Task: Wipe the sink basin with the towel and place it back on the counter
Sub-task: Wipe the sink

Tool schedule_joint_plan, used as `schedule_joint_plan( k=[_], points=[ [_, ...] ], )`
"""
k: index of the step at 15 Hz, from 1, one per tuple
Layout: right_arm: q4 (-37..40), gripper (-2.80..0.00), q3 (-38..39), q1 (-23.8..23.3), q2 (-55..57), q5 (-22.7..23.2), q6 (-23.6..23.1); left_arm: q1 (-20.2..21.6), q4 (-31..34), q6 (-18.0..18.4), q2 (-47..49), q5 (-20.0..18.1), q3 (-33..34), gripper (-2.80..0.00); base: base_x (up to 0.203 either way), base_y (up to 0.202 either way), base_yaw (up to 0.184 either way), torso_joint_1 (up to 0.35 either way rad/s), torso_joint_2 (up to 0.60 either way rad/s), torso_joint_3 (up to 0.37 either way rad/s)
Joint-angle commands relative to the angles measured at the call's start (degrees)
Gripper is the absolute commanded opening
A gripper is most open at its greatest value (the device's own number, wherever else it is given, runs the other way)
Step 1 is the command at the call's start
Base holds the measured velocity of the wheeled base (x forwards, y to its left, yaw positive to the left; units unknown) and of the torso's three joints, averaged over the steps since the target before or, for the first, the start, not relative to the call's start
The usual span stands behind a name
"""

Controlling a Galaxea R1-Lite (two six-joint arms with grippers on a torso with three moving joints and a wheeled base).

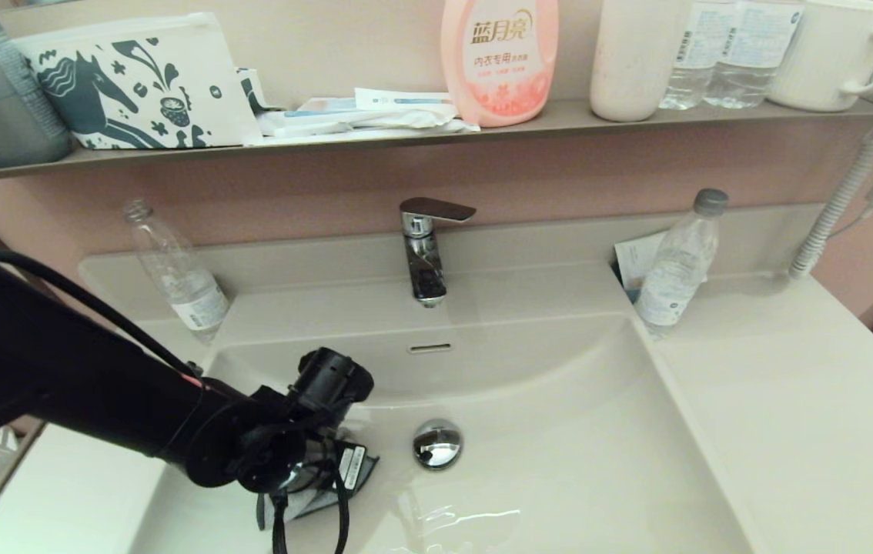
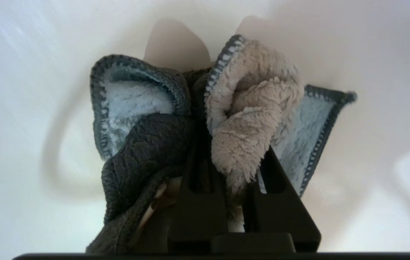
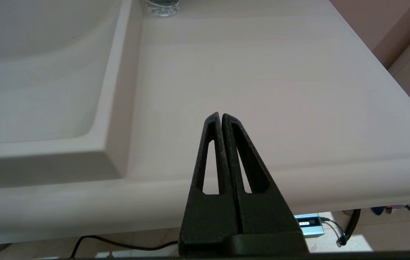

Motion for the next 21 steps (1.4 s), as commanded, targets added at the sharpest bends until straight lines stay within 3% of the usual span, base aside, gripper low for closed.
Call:
schedule_joint_plan(
  k=[1, 5, 7, 12, 16, 18, 21],
  points=[
    [0.0, -2.80, 0.0, 0.0, 0.1, 0.0, 0.0, 3.6, -5.6, 3.1, 2.9, -0.2, -2.3, -2.80, 0.000, 0.000, 0.000, 0.000, 0.00, 0.000],
    [0.0, -2.80, 0.0, 0.0, 0.1, 0.0, 0.0, -0.1, -6.6, 1.2, 7.2, -0.2, -8.3, -2.80, 0.000, 0.000, 0.000, 0.000, 0.00, 0.000],
    [0.0, -2.80, 0.0, 0.0, 0.1, 0.0, 0.0, -4.6, -6.7, -4.2, 9.1, 0.2, -10.4, -2.80, 0.000, 0.000, 0.000, 0.000, 0.00, 0.000],
    [0.0, -2.80, 0.0, 0.0, 0.1, 0.0, 0.0, -17.0, -6.8, -12.9, 12.0, 2.0, -13.5, -2.80, 0.000, 0.000, 0.000, 0.000, 0.00, 0.000],
    [0.0, -2.80, 0.0, 0.0, 0.1, 0.0, 0.0, -22.3, -6.9, -14.4, 13.8, 4.4, -21.5, -2.80, 0.000, 0.000, 0.000, 0.000, 0.00, 0.000],
    [0.0, -2.80, 0.0, 0.0, 0.1, 0.0, 0.0, -24.4, -6.8, -16.7, 14.6, 4.8, -23.3, -2.80, 0.000, 0.000, 0.000, 0.000, 0.00, 0.000],
    [0.0, -2.80, 0.0, 0.0, 0.1, 0.0, 0.0, -26.6, -6.7, -16.9, 15.4, 4.9, -24.7, -2.80, 0.000, 0.000, 0.000, 0.000, 0.00, 0.000]
  ],
)
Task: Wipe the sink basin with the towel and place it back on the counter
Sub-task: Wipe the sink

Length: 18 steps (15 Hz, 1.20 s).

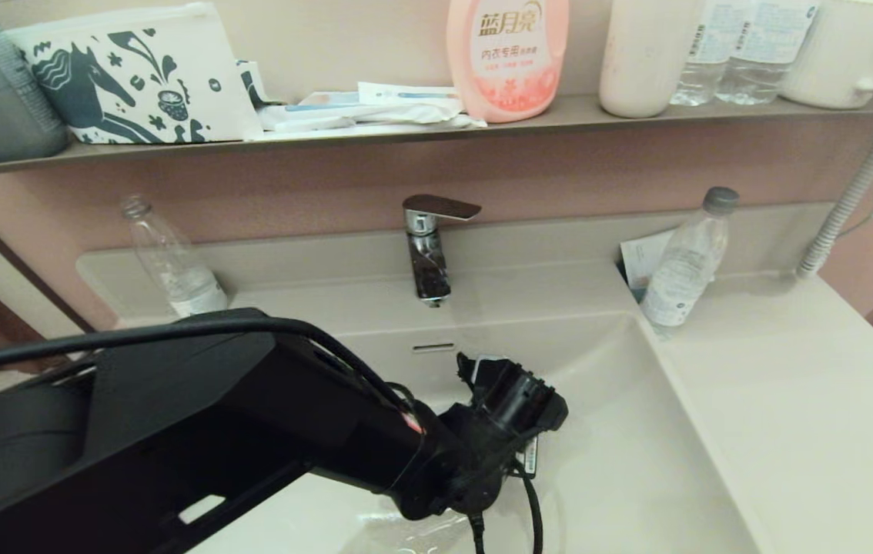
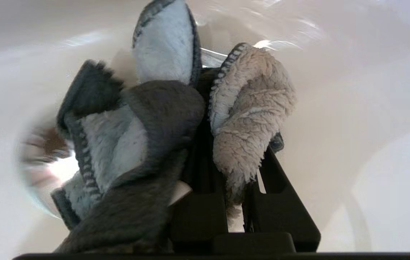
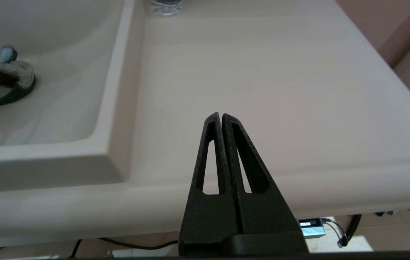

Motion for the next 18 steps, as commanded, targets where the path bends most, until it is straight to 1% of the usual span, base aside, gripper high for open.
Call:
schedule_joint_plan(
  k=[1, 3, 5, 8, 9, 11, 12, 14, 15, 18],
  points=[
    [0.0, -2.80, 0.0, 0.0, 0.1, 0.0, 0.0, -1.5, -0.2, -0.3, 0.5, 0.8, -0.4, -2.80, 0.000, 0.000, 0.000, 0.000, 0.00, 0.000],
    [0.0, -2.80, 0.0, 0.0, 0.1, 0.0, -0.1, -2.5, 0.5, -1.9, 0.5, 1.2, 0.9, -2.80, 0.000, 0.000, 0.000, 0.000, 0.00, 0.000],
    [0.0, -2.80, 0.0, 0.0, 0.1, 0.0, 0.0, -3.0, 2.1, -2.4, 0.2, 1.1, 3.8, -2.80, 0.000, 0.000, 0.000, 0.000, 0.00, 0.000],
    [0.0, -2.80, 0.0, 0.0, 0.1, 0.0, -0.1, -3.3, 4.2, -2.5, -3.2, 1.0, 13.7, -2.80, 0.000, 0.000, 0.000, 0.000, 0.00, 0.000],
    [0.0, -2.80, 0.0, 0.0, 0.1, 0.0, -0.1, -2.7, 4.3, -2.5, -6.2, 1.0, 16.9, -2.80, 0.000, 0.000, 0.000, 0.000, 0.00, 0.000],
    [0.0, -2.80, 0.0, 0.0, 0.1, 0.0, 0.0, 0.2, 4.6, -1.7, -12.5, 0.9, 22.1, -2.80, 0.000, 0.000, 0.000, 0.000, 0.00, 0.000],
    [0.0, -2.80, 0.0, 0.0, 0.1, 0.0, 0.0, 3.0, 4.6, -0.1, -15.6, 0.8, 24.7, -2.80, 0.000, 0.000, 0.000, 0.000, 0.00, 0.000],
    [0.0, -2.80, 0.0, 0.0, 0.1, 0.0, -0.1, 10.5, 4.0, 6.1, -20.7, 0.5, 28.8, -2.80, 0.000, 0.000, 0.000, 0.000, 0.00, 0.000],
    [0.0, -2.80, 0.0, 0.0, 0.1, 0.0, 0.0, 14.7, 3.1, 9.1, -22.3, -0.4, 30.0, -2.80, 0.000, 0.000, 0.000, 0.000, 0.00, 0.000],
    [0.0, -2.80, 0.0, 0.0, 0.1, 0.0, -0.1, 27.6, 0.0, 19.3, -25.2, -4.8, 32.5, -2.80, 0.000, 0.000, 0.000, 0.000, 0.00, 0.000]
  ],
)
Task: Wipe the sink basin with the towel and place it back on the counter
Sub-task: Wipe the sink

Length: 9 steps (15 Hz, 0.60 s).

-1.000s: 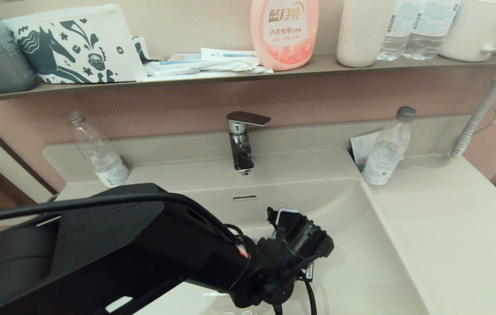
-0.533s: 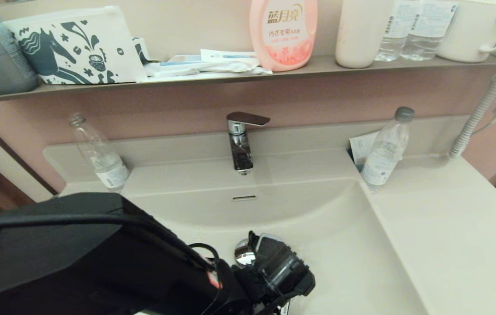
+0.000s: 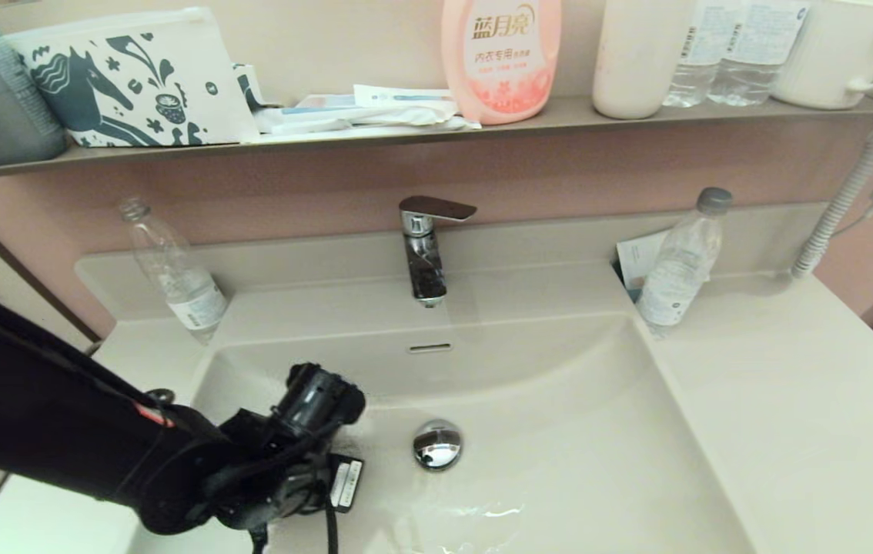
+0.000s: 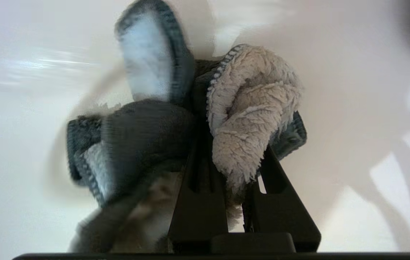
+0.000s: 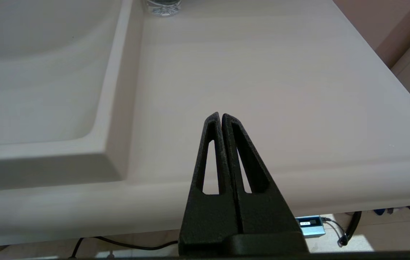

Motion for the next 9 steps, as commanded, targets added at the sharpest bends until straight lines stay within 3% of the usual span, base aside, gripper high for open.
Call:
schedule_joint_plan(
  k=[1, 3, 5, 7, 9],
  points=[
    [0.0, -2.80, 0.0, 0.0, 0.1, 0.0, 0.0, 9.6, -2.9, 6.0, -3.3, -2.1, 1.3, -2.80, 0.000, 0.000, 0.000, 0.000, 0.00, 0.000],
    [0.0, -2.80, 0.0, 0.0, 0.1, 0.0, -0.1, 17.0, -9.6, 12.9, -1.6, -4.5, 1.6, -2.80, 0.000, 0.000, 0.000, 0.000, 0.00, 0.000],
    [0.0, -2.80, 0.0, 0.0, 0.1, 0.0, 0.0, 20.9, -19.5, 17.7, 1.9, -5.8, 1.3, -2.80, 0.000, 0.000, 0.000, 0.000, 0.00, 0.000],
    [0.0, -2.80, 0.0, 0.0, 0.1, 0.0, -0.1, 21.8, -26.2, 18.8, 4.3, -5.7, -0.5, -2.80, 0.000, 0.000, 0.000, 0.000, 0.00, 0.000],
    [0.0, -2.80, 0.0, 0.0, 0.1, 0.0, -0.1, 19.8, -26.3, 17.7, 3.3, -4.4, -0.5, -2.80, 0.000, 0.000, 0.000, 0.000, 0.00, 0.000]
  ],
)
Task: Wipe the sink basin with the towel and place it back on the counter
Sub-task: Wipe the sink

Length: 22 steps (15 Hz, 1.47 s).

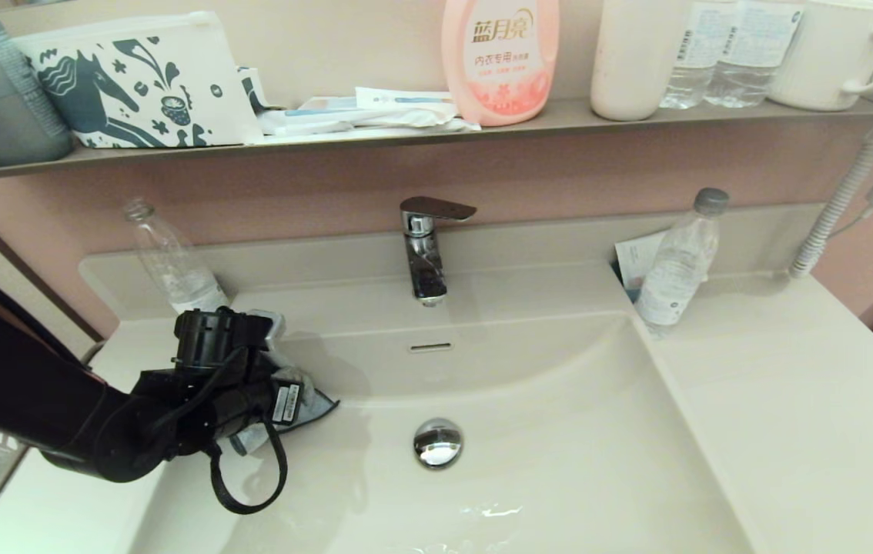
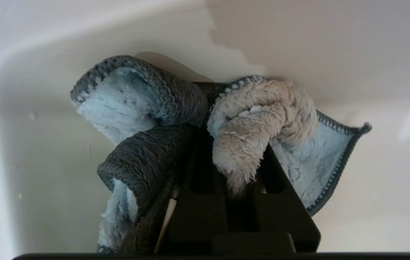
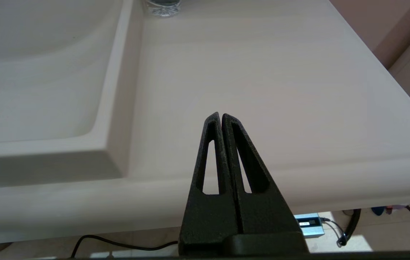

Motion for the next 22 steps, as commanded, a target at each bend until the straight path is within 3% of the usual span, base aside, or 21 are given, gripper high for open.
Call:
schedule_joint_plan(
  k=[1, 8, 11, 19, 22],
  points=[
    [0.0, -2.80, 0.0, 0.0, 0.1, 0.0, 0.0, -2.1, -1.4, -2.2, 0.2, 1.8, -0.6, -2.80, 0.000, 0.000, 0.000, 0.000, 0.00, 0.000],
    [0.0, -2.80, 0.0, 0.0, 0.1, 0.0, 0.0, -18.0, -0.4, -6.6, -2.2, 9.9, -1.0, -2.80, 0.000, 0.000, 0.000, 0.000, 0.00, 0.000],
    [0.0, -2.80, 0.0, 0.1, 0.1, 0.0, 0.0, -24.2, 2.7, -11.4, -0.6, 12.7, -4.0, -2.80, 0.000, 0.000, 0.000, 0.000, 0.00, 0.000],
    [0.0, -2.80, 0.0, 0.0, 0.1, 0.0, 0.0, -30.6, 12.3, -16.7, 7.1, 15.5, -22.2, -2.80, 0.000, 0.000, 0.000, 0.000, 0.00, 0.000],
    [0.0, -2.80, 0.0, 0.0, 0.1, 0.0, 0.0, -29.8, 12.6, -16.7, 7.4, 15.7, -22.6, -2.80, 0.000, 0.000, 0.000, 0.000, 0.00, 0.000]
  ],
)
